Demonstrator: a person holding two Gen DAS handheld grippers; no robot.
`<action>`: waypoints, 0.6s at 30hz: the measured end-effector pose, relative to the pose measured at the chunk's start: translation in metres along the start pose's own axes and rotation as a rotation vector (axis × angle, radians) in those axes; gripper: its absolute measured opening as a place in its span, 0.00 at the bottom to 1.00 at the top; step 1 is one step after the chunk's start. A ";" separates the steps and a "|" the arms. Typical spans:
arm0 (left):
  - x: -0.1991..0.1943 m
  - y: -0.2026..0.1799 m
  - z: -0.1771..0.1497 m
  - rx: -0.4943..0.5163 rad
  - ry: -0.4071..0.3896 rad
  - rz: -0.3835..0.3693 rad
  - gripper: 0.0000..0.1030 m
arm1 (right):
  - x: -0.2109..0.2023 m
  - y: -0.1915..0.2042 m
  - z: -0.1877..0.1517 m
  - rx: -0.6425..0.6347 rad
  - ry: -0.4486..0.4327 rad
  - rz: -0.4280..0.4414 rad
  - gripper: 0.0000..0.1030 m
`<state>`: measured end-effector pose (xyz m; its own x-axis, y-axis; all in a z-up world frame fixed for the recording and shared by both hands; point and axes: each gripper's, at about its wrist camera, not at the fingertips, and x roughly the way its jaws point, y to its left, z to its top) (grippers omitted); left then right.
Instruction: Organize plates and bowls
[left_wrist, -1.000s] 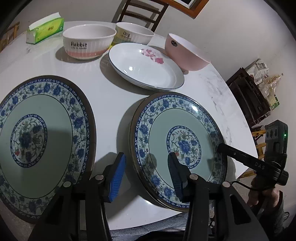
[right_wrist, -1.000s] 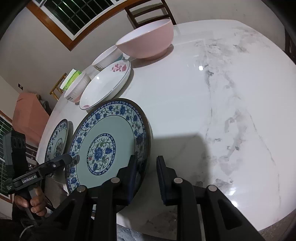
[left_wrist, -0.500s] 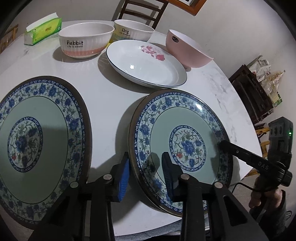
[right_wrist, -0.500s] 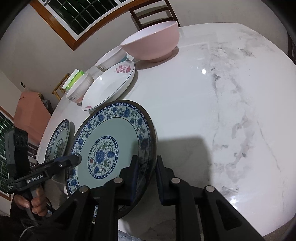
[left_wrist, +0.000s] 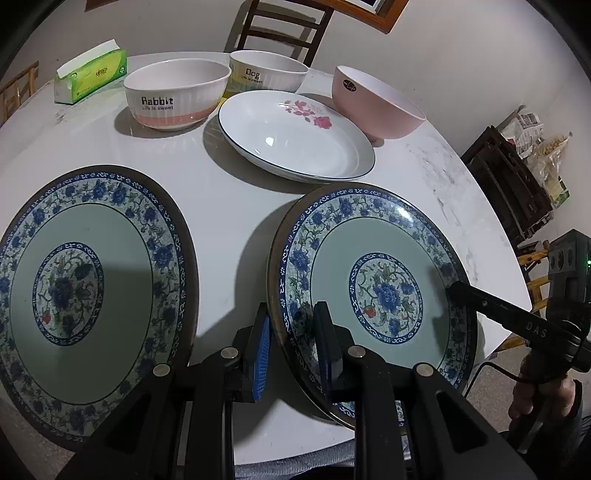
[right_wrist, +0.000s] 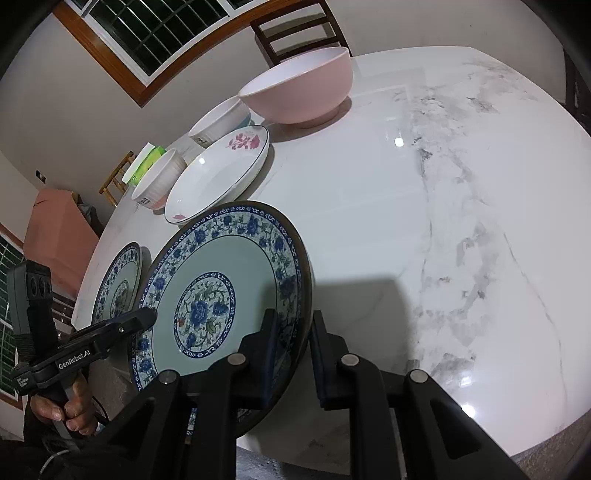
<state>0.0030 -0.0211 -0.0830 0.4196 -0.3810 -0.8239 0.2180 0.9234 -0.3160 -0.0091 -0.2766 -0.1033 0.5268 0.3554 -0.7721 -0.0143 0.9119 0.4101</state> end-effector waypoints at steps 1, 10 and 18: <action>-0.001 0.000 0.000 0.002 -0.002 0.001 0.18 | -0.001 0.001 0.000 -0.002 0.000 0.001 0.17; -0.020 0.009 0.003 -0.008 -0.047 0.006 0.19 | -0.007 0.024 0.007 -0.042 -0.027 0.007 0.17; -0.044 0.034 0.005 -0.063 -0.090 0.043 0.19 | 0.004 0.062 0.017 -0.105 -0.026 0.037 0.17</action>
<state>-0.0034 0.0265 -0.0553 0.5057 -0.3407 -0.7926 0.1435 0.9392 -0.3121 0.0064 -0.2219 -0.0724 0.5465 0.3852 -0.7436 -0.1221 0.9151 0.3843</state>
